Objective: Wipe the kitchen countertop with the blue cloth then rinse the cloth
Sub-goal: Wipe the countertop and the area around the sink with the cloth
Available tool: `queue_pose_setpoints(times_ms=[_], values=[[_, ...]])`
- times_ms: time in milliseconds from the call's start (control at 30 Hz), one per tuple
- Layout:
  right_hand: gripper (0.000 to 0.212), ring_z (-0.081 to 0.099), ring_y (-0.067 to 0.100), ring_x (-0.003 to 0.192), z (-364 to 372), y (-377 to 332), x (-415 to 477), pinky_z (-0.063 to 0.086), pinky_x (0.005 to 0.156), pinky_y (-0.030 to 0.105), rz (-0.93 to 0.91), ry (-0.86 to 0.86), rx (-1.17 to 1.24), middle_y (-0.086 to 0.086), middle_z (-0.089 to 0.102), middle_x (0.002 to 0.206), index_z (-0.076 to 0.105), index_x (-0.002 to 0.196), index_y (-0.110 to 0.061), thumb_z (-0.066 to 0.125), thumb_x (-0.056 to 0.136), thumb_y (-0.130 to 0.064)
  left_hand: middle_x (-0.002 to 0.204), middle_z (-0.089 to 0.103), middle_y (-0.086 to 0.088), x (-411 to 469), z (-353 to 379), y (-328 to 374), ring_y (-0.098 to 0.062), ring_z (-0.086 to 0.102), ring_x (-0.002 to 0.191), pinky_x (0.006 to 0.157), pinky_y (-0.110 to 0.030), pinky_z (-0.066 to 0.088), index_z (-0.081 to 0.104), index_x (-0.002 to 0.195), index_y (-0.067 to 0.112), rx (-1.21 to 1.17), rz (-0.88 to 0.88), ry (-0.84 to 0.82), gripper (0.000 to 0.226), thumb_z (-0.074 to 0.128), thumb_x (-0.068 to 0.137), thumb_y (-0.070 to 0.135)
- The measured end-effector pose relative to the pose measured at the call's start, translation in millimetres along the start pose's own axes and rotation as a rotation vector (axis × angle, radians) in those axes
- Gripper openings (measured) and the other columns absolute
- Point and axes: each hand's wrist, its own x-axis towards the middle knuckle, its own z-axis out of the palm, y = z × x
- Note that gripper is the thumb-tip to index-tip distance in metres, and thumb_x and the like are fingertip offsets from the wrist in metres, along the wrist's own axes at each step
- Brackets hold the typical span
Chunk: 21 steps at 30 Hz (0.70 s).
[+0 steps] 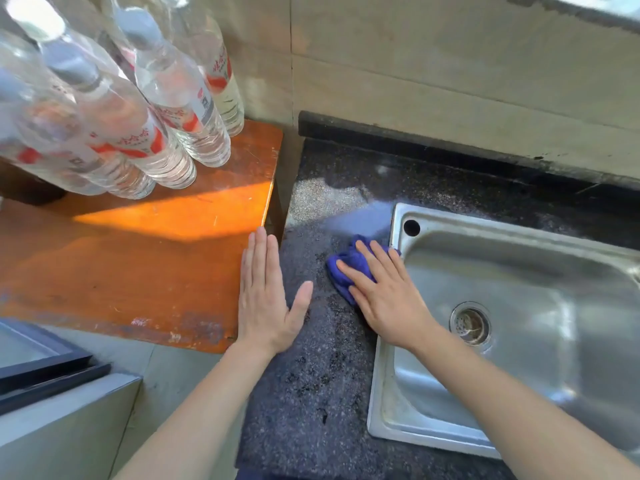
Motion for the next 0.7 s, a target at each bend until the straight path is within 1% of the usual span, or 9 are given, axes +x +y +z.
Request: queue_pose_setpoints(times_ms=[100,167,233,333,400,500,533,600,700], values=[[0.051,0.028,0.037,0.147,-6.7,4.0,30.1,0.016,0.120,0.049,0.045,-0.036,0.010,0.014,0.030,0.161,0.041,0.149,-0.034,0.029,0.101,-0.045,0.167,0.002,-0.020,-5.6,-27.6,-29.0,-0.033,0.000,0.155,0.124,-0.054,0.004,0.014,0.158,0.001,0.191,-0.027,-0.001,0.089,0.022,0.096,0.064],[0.053,0.027,0.042,0.146,-11.1,1.2,73.7,0.020,0.118,0.051,0.131,0.010,0.011,0.017,0.030,0.160,0.043,0.149,-0.032,0.027,0.100,-0.046,0.167,-0.005,-0.018,-5.7,-37.5,-54.2,-0.033,-0.005,0.155,0.123,-0.058,0.001,0.011,0.160,0.010,0.316,-0.064,-0.071,0.089,0.017,0.094,0.069],[0.051,0.032,0.046,0.141,-12.5,-5.1,122.1,0.024,0.113,0.053,0.218,0.046,-0.013,0.021,0.036,0.156,0.049,0.145,-0.029,0.031,0.100,-0.042,0.167,-0.009,-0.016,-8.2,-38.6,-71.0,-0.033,-0.009,0.154,0.121,-0.062,-0.001,0.011,0.161,0.020,0.405,-0.076,-0.139,0.084,0.018,0.094,0.070],[0.052,0.039,0.053,0.135,-8.2,-31.1,160.9,0.029,0.110,0.059,0.288,0.160,0.009,0.023,0.045,0.149,0.058,0.138,-0.026,0.032,0.095,-0.041,0.167,-0.011,-0.014,-10.7,-34.8,-78.3,-0.032,-0.012,0.154,0.121,-0.063,-0.004,0.009,0.161,0.027,0.456,-0.092,-0.174,0.078,0.020,0.095,0.068],[0.050,0.033,0.052,0.139,0.0,-60.8,134.4,0.026,0.112,0.059,0.185,0.132,0.005,0.022,0.038,0.154,0.054,0.141,-0.030,0.033,0.097,-0.041,0.167,-0.009,-0.015,-11.0,-34.2,-79.3,-0.031,-0.010,0.154,0.121,-0.062,-0.003,0.009,0.161,0.026,0.459,-0.107,-0.171,0.076,0.018,0.096,0.066],[0.048,0.009,0.041,0.151,13.1,-94.8,44.7,0.008,0.122,0.055,0.036,0.016,0.044,0.012,0.016,0.165,0.035,0.151,-0.040,0.032,0.104,-0.043,0.167,-0.003,-0.016,-12.0,-36.9,-80.1,-0.029,-0.005,0.155,0.122,-0.060,0.001,0.013,0.161,0.023,0.412,-0.119,-0.167,0.074,0.018,0.098,0.062],[0.048,0.004,0.038,0.153,13.4,-98.4,20.0,0.006,0.123,0.054,0.002,-0.025,0.063,0.009,0.012,0.167,0.030,0.153,-0.042,0.032,0.105,-0.044,0.167,-0.002,-0.016,-12.5,-37.6,-80.0,-0.029,-0.004,0.155,0.122,-0.060,0.001,0.014,0.161,0.023,0.405,-0.116,-0.166,0.074,0.018,0.098,0.061],[0.048,0.004,0.034,0.154,13.0,-93.3,-4.1,0.008,0.123,0.052,-0.065,-0.076,0.068,0.006,0.011,0.167,0.029,0.153,-0.043,0.032,0.106,-0.047,0.167,-0.001,-0.016,-12.5,-37.9,-79.0,-0.029,-0.003,0.155,0.122,-0.059,0.002,0.015,0.161,0.021,0.406,-0.103,-0.168,0.073,0.019,0.098,0.060],[0.049,0.009,0.033,0.153,7.0,-60.6,25.9,0.008,0.124,0.050,-0.100,-0.073,0.039,0.007,0.015,0.166,0.032,0.152,-0.044,0.031,0.104,-0.052,0.167,0.003,-0.016,-10.6,-38.6,-78.4,-0.028,-0.001,0.155,0.122,-0.059,0.003,0.018,0.160,0.018,0.396,-0.109,-0.169,0.074,0.020,0.098,0.059]])
